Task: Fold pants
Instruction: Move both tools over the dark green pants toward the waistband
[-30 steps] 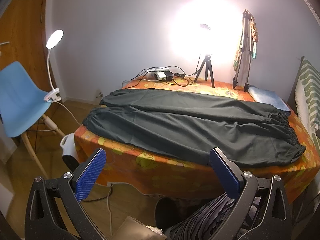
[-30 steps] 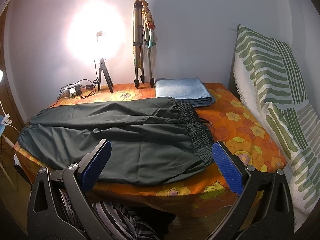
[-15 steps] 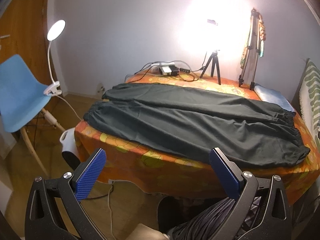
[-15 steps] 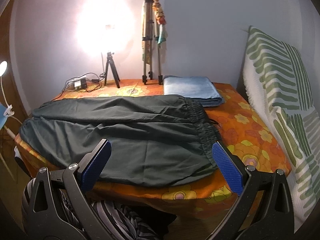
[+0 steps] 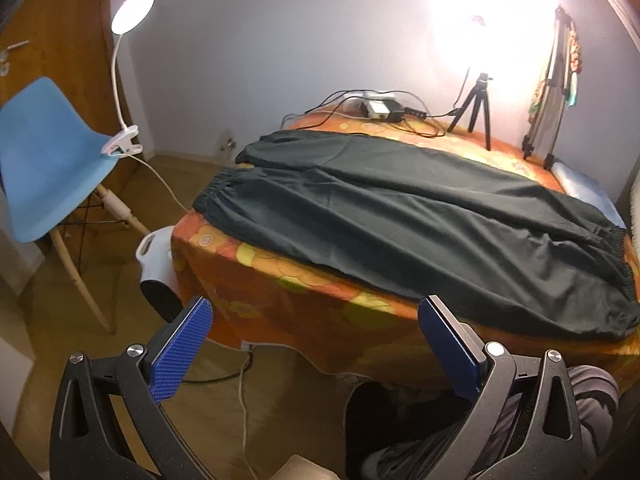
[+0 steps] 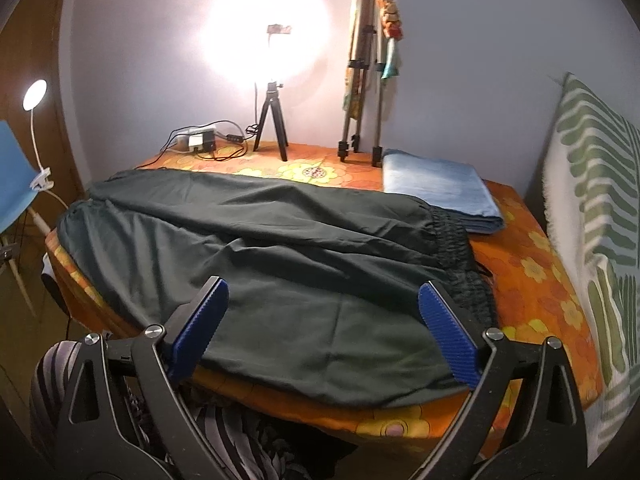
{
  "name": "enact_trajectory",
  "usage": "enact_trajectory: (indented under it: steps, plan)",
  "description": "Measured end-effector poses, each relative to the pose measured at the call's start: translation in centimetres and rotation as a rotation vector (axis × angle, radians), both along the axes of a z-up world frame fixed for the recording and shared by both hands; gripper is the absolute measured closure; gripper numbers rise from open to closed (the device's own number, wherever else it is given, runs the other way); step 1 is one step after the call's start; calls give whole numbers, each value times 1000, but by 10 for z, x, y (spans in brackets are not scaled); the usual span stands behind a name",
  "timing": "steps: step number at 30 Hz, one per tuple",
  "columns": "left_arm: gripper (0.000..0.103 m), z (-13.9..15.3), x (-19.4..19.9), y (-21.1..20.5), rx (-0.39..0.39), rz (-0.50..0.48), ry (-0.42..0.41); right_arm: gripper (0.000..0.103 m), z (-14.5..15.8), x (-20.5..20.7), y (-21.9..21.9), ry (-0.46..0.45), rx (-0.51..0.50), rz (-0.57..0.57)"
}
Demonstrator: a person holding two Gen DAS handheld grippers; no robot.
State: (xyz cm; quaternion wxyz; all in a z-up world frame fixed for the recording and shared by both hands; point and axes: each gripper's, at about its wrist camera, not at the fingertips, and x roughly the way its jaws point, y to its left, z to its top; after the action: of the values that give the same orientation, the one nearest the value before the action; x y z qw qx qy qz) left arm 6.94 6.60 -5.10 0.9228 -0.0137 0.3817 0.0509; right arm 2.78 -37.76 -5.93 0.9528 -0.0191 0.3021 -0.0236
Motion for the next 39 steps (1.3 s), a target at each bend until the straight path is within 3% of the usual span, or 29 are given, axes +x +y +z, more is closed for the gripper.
enact_trajectory:
  steps: [3, 14, 25, 30, 33, 39]
  plan:
    - [8, -3, 9, 10, 16, 10, 9, 12, -3, 10, 6, 21, 5, 51]
    - [31, -10, 54, 49, -52, 27, 64, 20, -7, 50, 34, 62, -39, 191]
    - [32, 15, 152, 99, -118, 64, 117, 24, 10, 139, 34, 74, -67, 257]
    - [32, 21, 215, 104, -94, 66, 157, 24, 8, 196, 30, 117, -47, 272]
    - [32, 17, 254, 105, -102, 78, 183, 23, 3, 231, 30, 142, -48, 287]
    - [32, -13, 326, 114, -229, 136, 275, 20, -19, 288, 30, 201, -74, 321]
